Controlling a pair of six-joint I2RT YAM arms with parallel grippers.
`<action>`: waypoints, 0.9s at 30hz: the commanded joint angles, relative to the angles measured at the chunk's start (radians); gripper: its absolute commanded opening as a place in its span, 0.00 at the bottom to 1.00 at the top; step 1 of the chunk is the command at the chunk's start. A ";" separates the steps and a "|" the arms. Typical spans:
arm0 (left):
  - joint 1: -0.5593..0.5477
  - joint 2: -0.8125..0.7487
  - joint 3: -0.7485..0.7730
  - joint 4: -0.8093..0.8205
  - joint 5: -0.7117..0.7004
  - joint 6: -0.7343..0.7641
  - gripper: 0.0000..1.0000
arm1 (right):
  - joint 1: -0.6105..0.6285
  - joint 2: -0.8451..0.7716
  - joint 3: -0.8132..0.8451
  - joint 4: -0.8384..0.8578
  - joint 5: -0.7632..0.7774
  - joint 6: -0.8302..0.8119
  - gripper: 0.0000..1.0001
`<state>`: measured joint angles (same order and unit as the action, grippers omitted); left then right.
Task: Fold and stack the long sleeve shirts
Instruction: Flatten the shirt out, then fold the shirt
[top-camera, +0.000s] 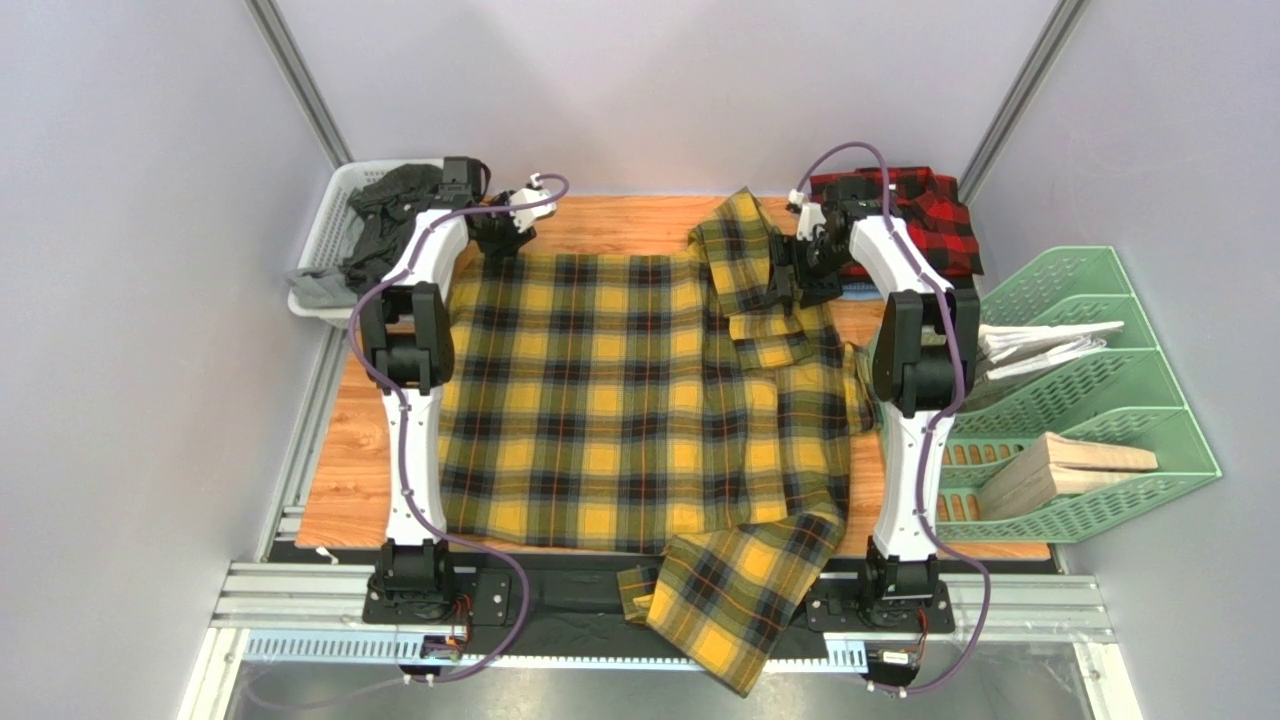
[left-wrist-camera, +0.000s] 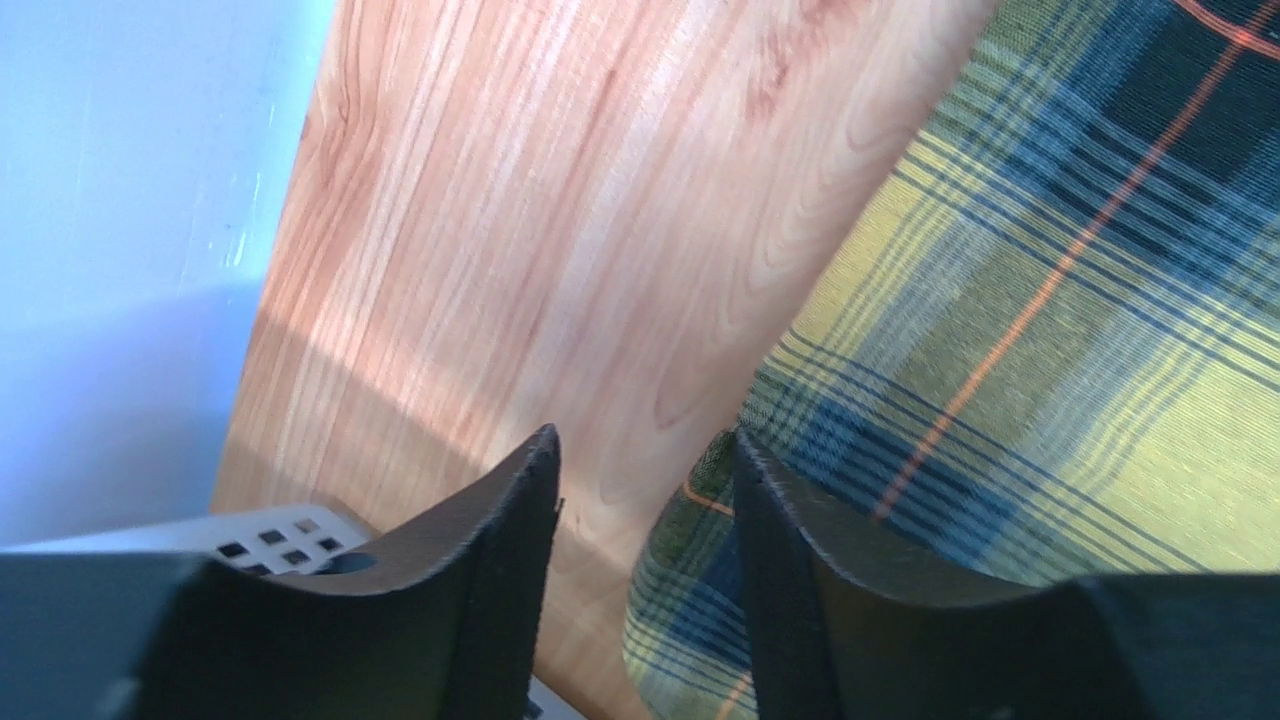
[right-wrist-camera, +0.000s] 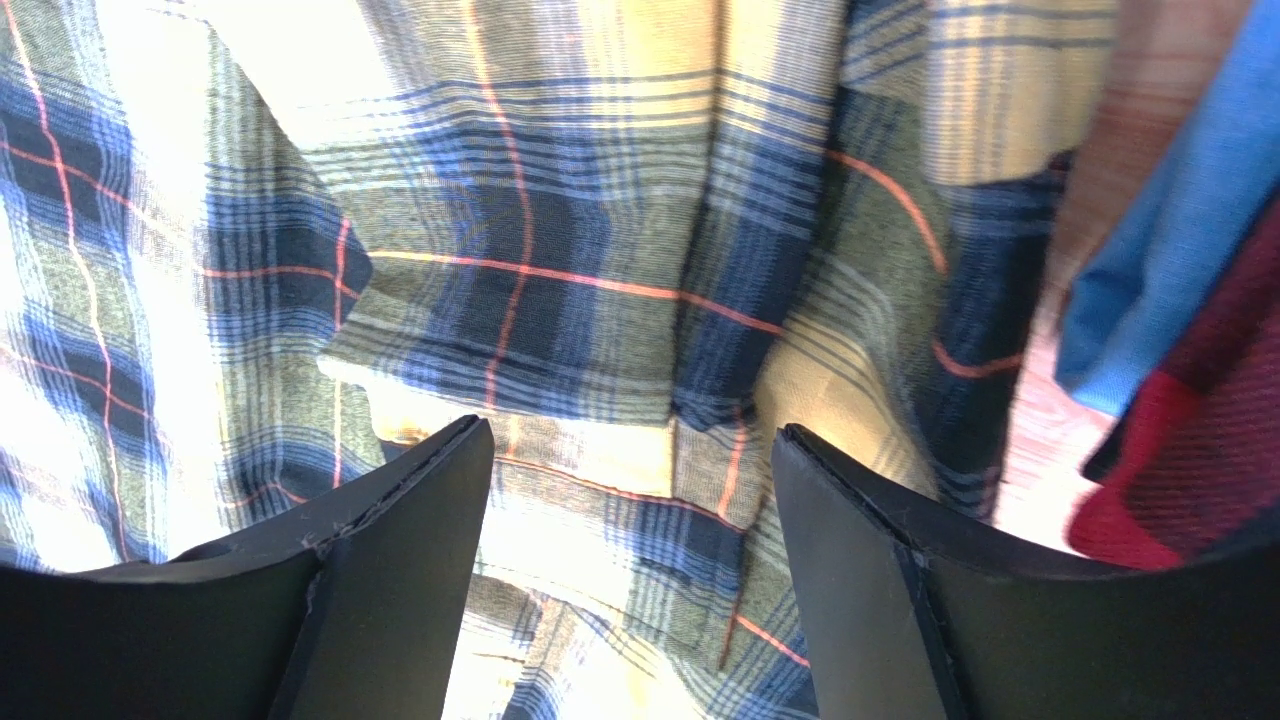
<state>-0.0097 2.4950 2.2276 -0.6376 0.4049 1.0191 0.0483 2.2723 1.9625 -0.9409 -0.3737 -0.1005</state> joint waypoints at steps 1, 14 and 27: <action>0.004 0.034 0.064 -0.017 0.049 0.039 0.50 | -0.004 -0.027 0.006 0.028 -0.013 0.025 0.73; 0.004 0.039 0.043 -0.031 0.040 0.059 0.46 | -0.004 0.075 0.062 0.031 -0.062 0.031 0.65; 0.004 0.007 0.043 -0.028 0.074 0.050 0.13 | -0.014 -0.037 0.030 0.040 -0.140 0.031 0.00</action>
<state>-0.0097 2.5320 2.2536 -0.6701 0.4210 1.0573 0.0425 2.3432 1.9892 -0.9283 -0.4557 -0.0811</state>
